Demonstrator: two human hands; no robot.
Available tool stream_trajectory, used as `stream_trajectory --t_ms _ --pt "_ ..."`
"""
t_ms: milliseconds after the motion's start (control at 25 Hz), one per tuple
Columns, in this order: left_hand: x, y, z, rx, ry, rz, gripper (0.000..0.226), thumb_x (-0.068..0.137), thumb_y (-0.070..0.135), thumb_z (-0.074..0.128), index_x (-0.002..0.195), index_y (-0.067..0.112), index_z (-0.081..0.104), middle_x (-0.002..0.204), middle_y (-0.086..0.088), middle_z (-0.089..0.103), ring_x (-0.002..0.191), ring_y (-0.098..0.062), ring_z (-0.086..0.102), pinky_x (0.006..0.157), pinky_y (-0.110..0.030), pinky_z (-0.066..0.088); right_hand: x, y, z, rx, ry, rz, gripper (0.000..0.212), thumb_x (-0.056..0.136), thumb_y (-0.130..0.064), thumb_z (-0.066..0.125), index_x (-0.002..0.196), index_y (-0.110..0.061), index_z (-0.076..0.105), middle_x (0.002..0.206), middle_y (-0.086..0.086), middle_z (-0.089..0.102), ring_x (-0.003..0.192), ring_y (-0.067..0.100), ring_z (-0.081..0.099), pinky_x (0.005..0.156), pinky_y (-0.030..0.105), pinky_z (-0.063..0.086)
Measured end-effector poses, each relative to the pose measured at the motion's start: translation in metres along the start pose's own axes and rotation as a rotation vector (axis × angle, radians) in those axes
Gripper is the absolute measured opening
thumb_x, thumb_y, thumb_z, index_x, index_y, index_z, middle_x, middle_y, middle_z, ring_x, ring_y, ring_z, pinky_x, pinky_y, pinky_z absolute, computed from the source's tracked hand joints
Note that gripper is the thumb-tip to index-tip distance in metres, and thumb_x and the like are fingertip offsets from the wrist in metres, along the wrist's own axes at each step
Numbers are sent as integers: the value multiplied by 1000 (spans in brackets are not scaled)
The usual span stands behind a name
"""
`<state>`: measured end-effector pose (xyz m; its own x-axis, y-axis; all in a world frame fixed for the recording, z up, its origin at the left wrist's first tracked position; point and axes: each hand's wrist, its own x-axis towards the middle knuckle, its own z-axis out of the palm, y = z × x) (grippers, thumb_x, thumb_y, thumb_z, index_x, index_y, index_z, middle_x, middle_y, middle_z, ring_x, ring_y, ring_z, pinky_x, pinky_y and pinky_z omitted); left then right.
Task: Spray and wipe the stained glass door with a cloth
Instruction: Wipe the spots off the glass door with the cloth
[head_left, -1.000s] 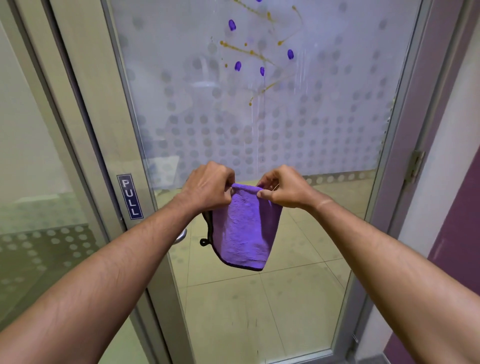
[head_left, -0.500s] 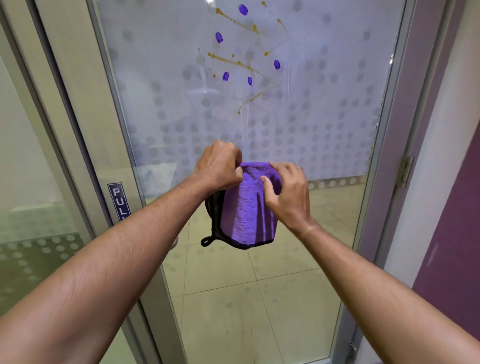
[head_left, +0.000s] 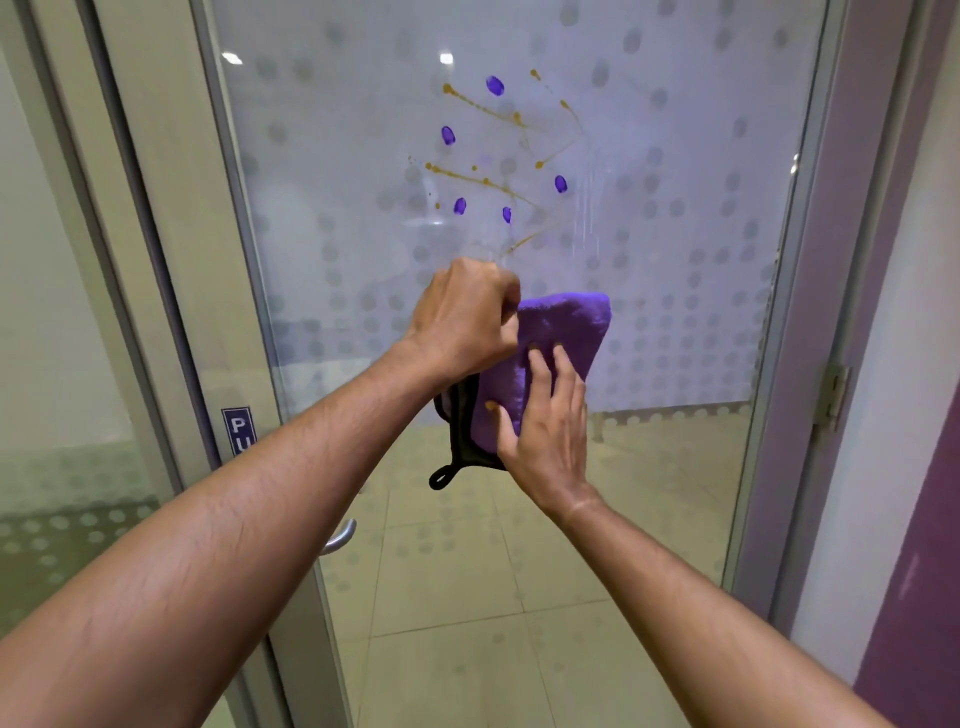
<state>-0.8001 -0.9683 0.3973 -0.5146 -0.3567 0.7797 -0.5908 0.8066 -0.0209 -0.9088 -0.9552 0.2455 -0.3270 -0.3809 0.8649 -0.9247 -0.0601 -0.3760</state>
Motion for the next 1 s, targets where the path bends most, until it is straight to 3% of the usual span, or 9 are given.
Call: stream_trajectory --t_ms 80,240,440,720,880,1000 --pt "6 3 -6 -3 41 41 11 76 15 62 79 10 71 81 -9 68 80 -32 62 63 -30 35 14 -2 3 -36 20 2 77 84 -31 70 148 -8 33 154 23 30 134 41 37 104 53 41" --pt "25 9 -25 -3 98 103 17 84 17 58 91 12 74 90 -9 66 84 -34 62 69 -41 49 53 -10 4 -48 92 -10 85 88 -49 63 151 -10 23 157 24 23 129 44 38 101 54 40" --pt "46 4 -43 4 192 138 23 89 18 54 99 13 75 99 -9 66 91 -33 62 73 -44 51 98 -32 8 -36 186 -2 105 77 -72 59 151 -13 13 155 27 25 122 46 44 98 52 42" --pt "92 -33 -57 20 310 256 25 93 26 56 107 16 75 108 -6 66 99 -31 61 82 -43 49 165 -56 26 -61 355 -61 95 80 -61 65 148 -1 33 151 31 32 120 48 48 97 52 43" --pt "127 -56 -70 -50 422 358 28 91 28 57 106 14 75 105 -9 69 97 -28 63 85 -42 48 215 -66 35 -97 411 -72 97 82 -67 55 151 -5 27 155 27 28 126 44 43 102 49 35" --pt "143 -89 -68 -14 546 304 45 93 39 49 129 15 63 117 -9 64 108 -27 58 91 -39 43 244 -68 41 -134 407 -38 94 87 -67 50 154 -9 19 159 22 21 137 39 34 110 50 26"
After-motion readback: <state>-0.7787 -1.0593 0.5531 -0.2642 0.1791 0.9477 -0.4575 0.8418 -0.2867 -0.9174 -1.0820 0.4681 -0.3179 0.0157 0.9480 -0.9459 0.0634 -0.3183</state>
